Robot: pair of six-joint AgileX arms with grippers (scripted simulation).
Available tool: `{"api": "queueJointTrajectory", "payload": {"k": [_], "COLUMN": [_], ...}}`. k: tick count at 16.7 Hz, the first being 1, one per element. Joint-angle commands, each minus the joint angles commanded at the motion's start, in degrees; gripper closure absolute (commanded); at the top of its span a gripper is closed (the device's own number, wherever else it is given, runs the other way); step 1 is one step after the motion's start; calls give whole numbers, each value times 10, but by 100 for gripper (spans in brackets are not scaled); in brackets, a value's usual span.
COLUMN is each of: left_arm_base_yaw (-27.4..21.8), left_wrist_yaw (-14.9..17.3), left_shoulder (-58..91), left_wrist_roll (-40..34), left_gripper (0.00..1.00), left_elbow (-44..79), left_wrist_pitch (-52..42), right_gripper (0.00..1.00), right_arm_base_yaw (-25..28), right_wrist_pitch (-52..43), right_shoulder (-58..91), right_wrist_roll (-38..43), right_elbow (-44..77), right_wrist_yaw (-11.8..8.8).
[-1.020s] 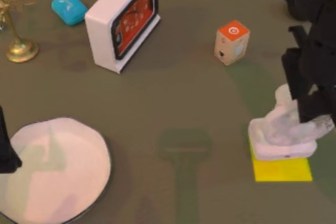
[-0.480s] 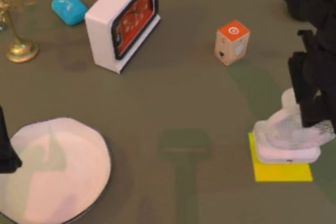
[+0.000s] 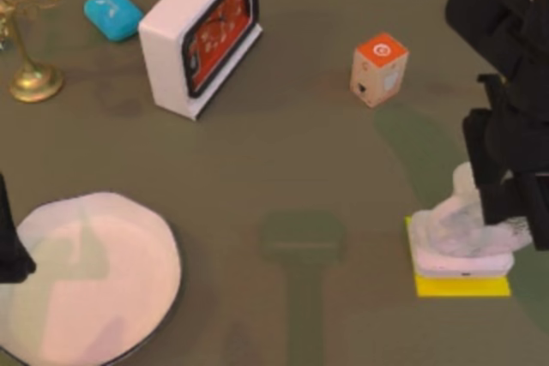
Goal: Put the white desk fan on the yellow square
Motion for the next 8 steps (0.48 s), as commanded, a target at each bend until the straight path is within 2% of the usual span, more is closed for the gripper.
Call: {"api": "queueJointTrajectory", "payload": {"k": [1,8], "left_arm_base_yaw": [0,0], "left_wrist_yaw": [0,0], "left_shoulder": [0,0], "left_wrist_roll": [0,0], "left_gripper": [0,0], "left_elbow": [0,0], "left_wrist_pitch": [0,0], "right_gripper": [100,47], "right_arm_base_yaw": [0,0], "right_wrist_pitch": [0,0], "right_shoulder": [0,0], "right_wrist_roll": [0,0], "right_elbow": [0,0], "right_wrist_yaw": [0,0]}}
